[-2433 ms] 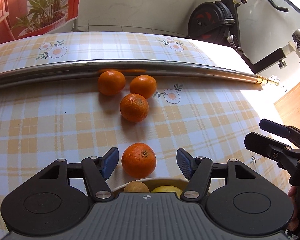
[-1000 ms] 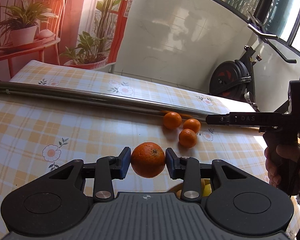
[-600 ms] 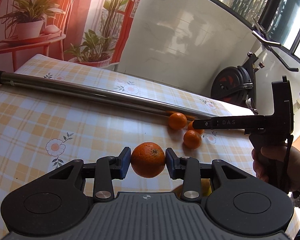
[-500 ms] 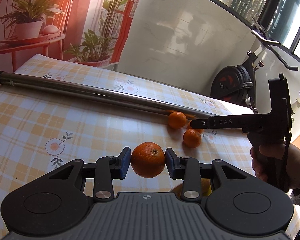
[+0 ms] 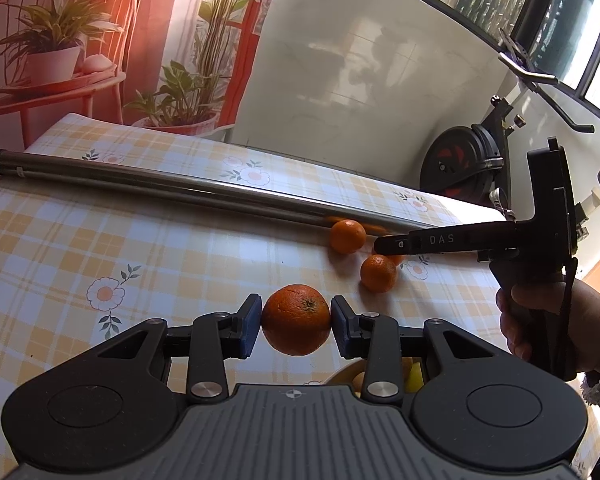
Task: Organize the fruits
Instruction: 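Carry the mandarin over the plate with the left tool while the right tool carries its mandarin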
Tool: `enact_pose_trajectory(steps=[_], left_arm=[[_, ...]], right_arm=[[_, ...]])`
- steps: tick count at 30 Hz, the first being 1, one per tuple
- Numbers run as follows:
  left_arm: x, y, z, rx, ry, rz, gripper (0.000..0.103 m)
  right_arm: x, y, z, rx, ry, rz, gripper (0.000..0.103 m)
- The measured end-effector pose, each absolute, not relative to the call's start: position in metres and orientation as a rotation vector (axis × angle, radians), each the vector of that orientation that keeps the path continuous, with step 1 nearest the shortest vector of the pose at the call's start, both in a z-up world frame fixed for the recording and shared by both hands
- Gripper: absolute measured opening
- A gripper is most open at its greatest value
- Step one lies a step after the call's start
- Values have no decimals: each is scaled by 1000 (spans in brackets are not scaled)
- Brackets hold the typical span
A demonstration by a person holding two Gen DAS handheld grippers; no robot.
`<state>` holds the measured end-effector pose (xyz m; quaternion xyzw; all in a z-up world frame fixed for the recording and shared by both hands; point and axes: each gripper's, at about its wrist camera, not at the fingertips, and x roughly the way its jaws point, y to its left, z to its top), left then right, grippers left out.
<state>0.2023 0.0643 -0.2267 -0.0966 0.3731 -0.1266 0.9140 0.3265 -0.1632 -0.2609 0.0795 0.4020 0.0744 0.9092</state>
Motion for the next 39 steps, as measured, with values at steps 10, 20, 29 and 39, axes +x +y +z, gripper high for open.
enact_pose_trajectory(steps=[10,20,29,39], left_arm=[[195,60,-218,-169,759,-275,40],[168,52,-208,-126,763,-323,40],[133,46,-204,-99,781,-353,40],[100,34,-207,-74,795,-392,40]], right_arm=[[293,-187,-243,240,779,170,35],[227,-202,-221,319,713,213,35],[148,-190,-203,314,577,237,35],[70,-173,-200,286,493,168,36]])
